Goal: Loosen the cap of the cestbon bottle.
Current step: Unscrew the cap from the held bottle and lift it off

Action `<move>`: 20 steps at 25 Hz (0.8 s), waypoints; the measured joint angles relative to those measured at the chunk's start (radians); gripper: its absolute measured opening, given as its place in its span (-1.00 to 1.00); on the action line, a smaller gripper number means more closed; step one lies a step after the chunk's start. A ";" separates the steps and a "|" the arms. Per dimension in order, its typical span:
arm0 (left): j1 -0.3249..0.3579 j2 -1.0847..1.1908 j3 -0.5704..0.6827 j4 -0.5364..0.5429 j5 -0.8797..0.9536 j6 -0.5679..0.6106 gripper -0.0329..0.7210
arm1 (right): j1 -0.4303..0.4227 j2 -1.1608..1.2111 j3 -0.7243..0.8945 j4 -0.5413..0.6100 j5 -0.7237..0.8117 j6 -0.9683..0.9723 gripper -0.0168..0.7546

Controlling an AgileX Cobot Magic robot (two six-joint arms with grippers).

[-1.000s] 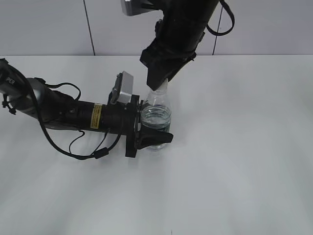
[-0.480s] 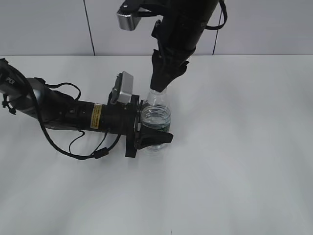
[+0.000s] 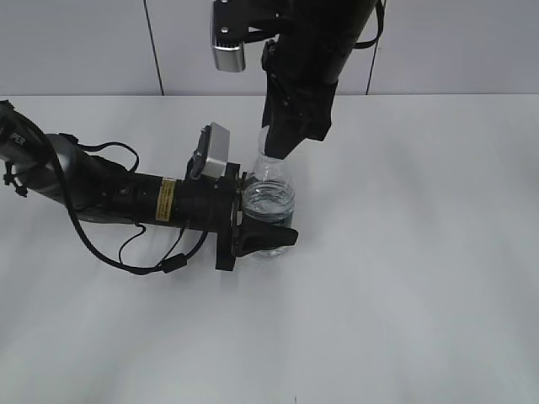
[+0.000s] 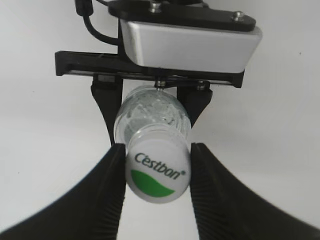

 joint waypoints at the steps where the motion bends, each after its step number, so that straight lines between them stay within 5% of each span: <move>1: 0.000 0.000 0.000 0.000 0.000 0.000 0.18 | 0.000 0.000 0.000 0.000 0.000 -0.019 -0.18; 20: 0.000 0.000 0.000 -0.002 0.000 0.000 0.18 | 0.000 -0.010 0.000 -0.005 0.001 -0.083 -0.18</move>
